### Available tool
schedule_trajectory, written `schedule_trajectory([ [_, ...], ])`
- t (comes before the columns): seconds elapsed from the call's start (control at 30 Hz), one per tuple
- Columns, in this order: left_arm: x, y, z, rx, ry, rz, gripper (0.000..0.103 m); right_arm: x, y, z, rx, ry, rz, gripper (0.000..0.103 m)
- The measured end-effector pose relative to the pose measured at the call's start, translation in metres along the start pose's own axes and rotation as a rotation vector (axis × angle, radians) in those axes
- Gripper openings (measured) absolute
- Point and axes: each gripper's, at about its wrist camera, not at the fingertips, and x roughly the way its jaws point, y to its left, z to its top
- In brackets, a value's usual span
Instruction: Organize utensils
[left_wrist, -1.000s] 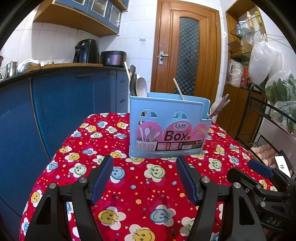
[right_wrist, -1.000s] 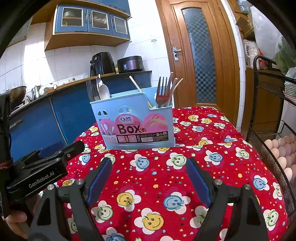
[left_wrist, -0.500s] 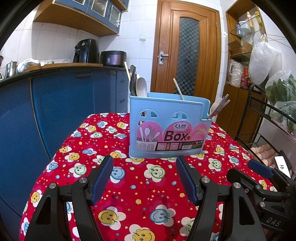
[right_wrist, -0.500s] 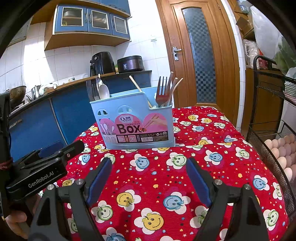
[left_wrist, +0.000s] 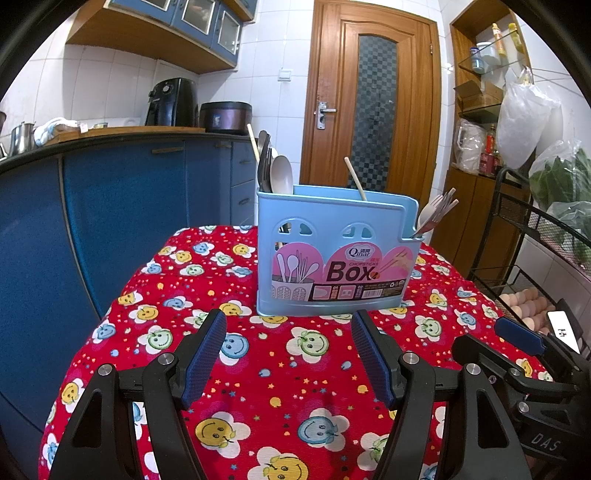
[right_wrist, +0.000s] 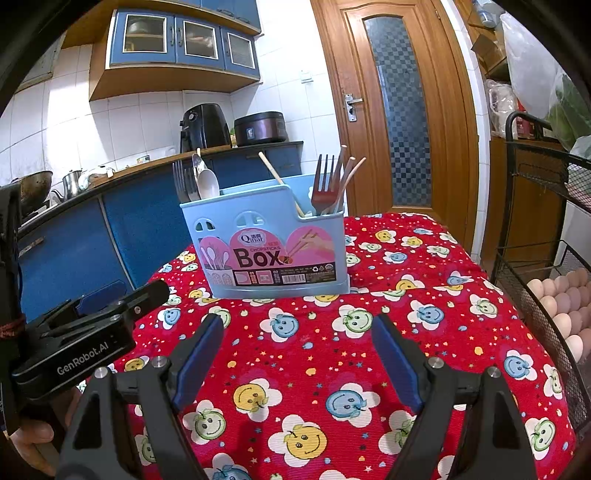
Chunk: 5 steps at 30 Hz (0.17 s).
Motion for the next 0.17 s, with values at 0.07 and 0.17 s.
schedule_trajectory([
  [0.07, -0.0003, -0.0004, 0.0005, 0.001, 0.000, -0.001, 0.072, -0.0001, 0.0003, 0.0003, 0.000, 0.000, 0.000, 0.084],
  [0.17, -0.0002, -0.0008, 0.0006, 0.000, 0.000, -0.002, 0.072, -0.0002, 0.0003, 0.0004, 0.000, 0.001, 0.000, 0.084],
])
